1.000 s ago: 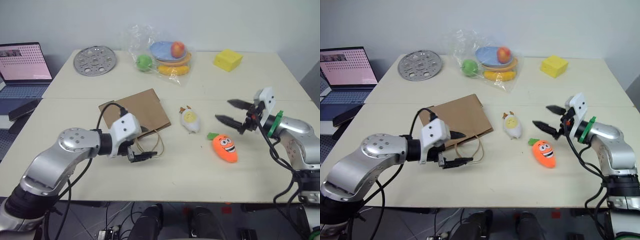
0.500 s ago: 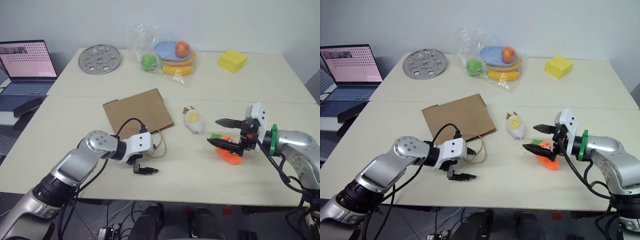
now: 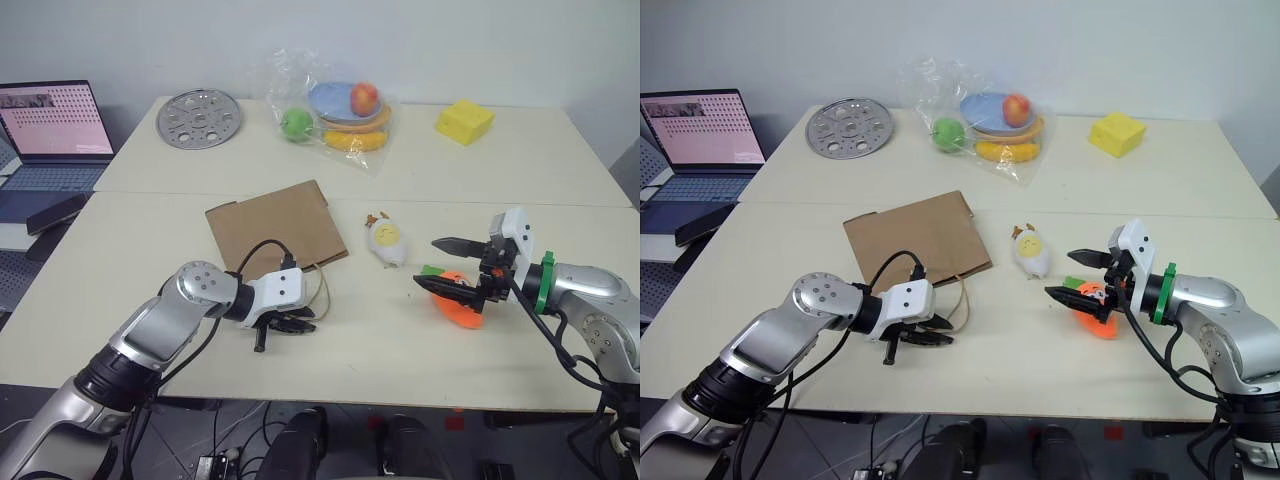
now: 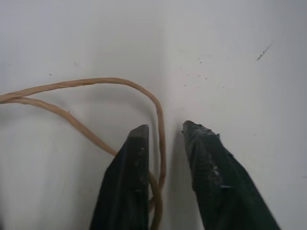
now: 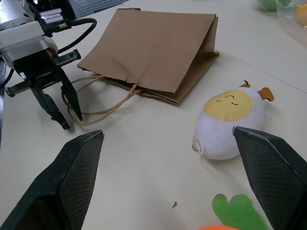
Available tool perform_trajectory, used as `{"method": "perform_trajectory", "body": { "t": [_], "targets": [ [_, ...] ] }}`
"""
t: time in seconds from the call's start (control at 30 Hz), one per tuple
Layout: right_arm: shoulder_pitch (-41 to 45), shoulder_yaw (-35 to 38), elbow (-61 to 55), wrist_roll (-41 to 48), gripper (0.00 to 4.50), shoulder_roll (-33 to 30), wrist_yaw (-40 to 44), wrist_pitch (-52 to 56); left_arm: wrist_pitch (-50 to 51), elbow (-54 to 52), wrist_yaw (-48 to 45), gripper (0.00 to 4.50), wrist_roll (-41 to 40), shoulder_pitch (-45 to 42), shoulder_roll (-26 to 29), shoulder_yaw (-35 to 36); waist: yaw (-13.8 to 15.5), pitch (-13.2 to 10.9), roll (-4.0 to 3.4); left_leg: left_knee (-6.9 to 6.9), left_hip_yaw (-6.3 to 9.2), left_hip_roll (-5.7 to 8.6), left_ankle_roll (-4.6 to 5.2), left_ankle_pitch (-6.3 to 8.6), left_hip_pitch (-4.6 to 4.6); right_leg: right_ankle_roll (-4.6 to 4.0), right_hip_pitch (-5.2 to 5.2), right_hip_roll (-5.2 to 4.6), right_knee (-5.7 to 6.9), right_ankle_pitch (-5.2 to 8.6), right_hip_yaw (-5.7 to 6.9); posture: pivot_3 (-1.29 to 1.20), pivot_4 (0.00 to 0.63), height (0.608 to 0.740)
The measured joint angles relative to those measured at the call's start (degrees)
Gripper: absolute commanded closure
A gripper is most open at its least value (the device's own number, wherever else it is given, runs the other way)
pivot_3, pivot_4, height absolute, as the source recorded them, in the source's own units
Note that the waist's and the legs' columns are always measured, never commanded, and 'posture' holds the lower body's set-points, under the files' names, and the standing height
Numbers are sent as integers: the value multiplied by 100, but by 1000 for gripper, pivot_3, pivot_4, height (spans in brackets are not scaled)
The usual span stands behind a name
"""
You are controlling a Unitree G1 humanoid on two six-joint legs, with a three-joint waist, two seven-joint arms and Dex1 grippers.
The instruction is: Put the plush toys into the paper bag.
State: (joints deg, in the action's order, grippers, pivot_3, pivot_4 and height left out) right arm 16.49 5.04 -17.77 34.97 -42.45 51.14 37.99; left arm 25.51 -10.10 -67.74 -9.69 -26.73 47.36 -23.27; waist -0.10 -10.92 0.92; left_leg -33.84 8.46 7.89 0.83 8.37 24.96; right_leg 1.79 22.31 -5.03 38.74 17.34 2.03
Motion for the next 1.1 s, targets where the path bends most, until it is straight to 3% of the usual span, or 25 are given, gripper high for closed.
{"method": "perform_trajectory", "body": {
  "t": [0.03, 0.27, 0.47, 0.7, 0.8, 1.1],
  "targets": [
    [0, 0, 0, -1, 0, 0, -1, 0, -7, 7, -17, 4471, 8, -2, -5, 0, 0, 0, 0, 0, 0, 0, 0, 0, 0, 0, 0, 0, 0, 0, 0, 0, 150, 740],
    [3, -4, -4, -3, 0, 9, -25, -4, 269, 110, -34, 4471, -343, -202, -147, 536, -3, 0, 0, -4, 2, 0, 0, 0, 0, 4, 1, 1, 6, 2, 2, 0, 150, 740],
    [36, -65, -2, -47, 0, 41, -27, -14, 1573, -27, -249, 4471, -1745, -676, 146, 1905, -23, 0, 0, -6, 5, 0, 0, 0, -1, 29, 1, 3, 11, 17, 3, 0, 150, 740],
    [482, -846, 40, -413, 0, 582, -3, -266, 2015, 438, -446, 4471, -2204, -1187, 393, 2312, -33, 0, 1, -12, 6, 0, -3, -3, -4, 28, 0, 3, 19, 16, 2, 0, 150, 740],
    [673, -1124, 86, -549, 605, 912, -66, -292, 2023, 600, -510, 4500, -2280, -1327, 404, 2371, -32, 1, 2, -11, 5, 0, -3, -2, -4, 25, 1, 3, 17, 14, 0, 0, 150, 740],
    [1421, -2186, 685, -1247, 3893, 2557, -616, -727, 2001, 762, -467, 4500, -2330, -1582, 232, 2371, -107, 3, 5, -10, 13, 0, -11, -7, -7, 0, 3, 9, 24, 0, 0, 0, 150, 740]
  ]
}}
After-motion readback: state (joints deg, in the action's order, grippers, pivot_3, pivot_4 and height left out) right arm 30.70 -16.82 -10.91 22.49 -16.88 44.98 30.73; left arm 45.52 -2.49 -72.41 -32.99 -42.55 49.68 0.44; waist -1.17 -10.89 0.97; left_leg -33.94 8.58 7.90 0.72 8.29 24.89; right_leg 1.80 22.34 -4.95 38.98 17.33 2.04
